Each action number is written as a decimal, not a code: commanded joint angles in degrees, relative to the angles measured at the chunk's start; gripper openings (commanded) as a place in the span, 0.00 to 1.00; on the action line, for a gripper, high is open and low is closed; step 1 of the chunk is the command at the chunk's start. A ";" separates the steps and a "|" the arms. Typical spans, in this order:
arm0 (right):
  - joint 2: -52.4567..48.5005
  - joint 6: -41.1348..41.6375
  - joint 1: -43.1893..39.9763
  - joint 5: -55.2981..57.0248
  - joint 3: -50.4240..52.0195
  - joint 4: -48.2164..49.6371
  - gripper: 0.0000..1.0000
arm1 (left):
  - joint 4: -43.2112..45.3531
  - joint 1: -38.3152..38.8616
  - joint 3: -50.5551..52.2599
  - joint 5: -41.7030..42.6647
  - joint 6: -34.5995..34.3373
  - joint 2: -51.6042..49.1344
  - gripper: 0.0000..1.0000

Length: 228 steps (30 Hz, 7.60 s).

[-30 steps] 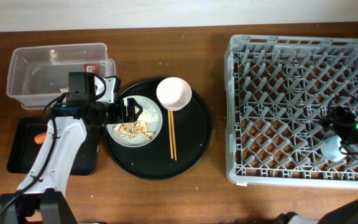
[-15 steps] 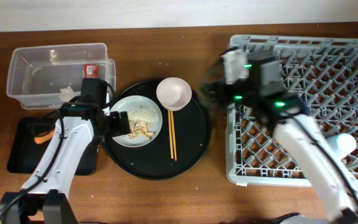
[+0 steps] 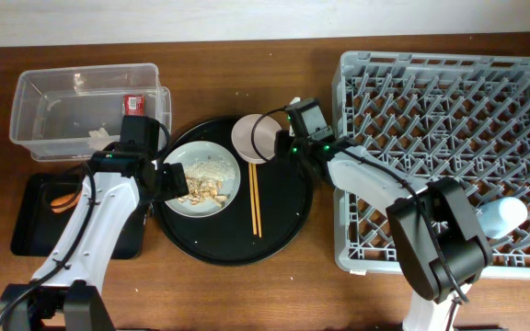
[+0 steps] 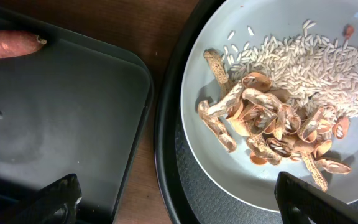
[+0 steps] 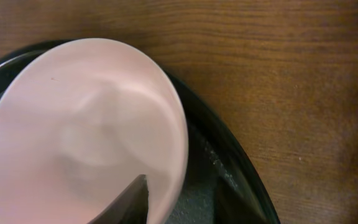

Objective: Sort waste into correct bins and load items into the dishwasher rack

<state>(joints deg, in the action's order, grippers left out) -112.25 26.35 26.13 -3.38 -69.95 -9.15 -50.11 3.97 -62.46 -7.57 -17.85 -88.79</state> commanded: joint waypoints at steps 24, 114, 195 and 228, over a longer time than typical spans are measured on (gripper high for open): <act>5.01 0.96 -0.28 -2.16 -0.24 -5.31 0.04 | 0.11 0.00 -0.09 -0.20 -0.79 1.01 0.99; 6.01 -19.08 -33.29 56.48 -7.30 -27.78 0.05 | 0.79 0.00 -0.09 -0.15 -0.79 1.01 0.99; -12.13 -0.31 13.66 2.62 -17.70 -37.31 0.04 | -1.88 -1.64 -0.04 -1.42 -0.79 1.01 0.99; 14.40 -11.17 -14.53 4.20 -8.74 -51.34 0.40 | -1.84 -1.62 -0.04 -1.25 -0.79 1.01 0.99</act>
<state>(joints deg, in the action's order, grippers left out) -97.78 15.49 11.40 1.96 -78.89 -60.62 -51.86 2.59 -62.46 -8.43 -17.85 -88.79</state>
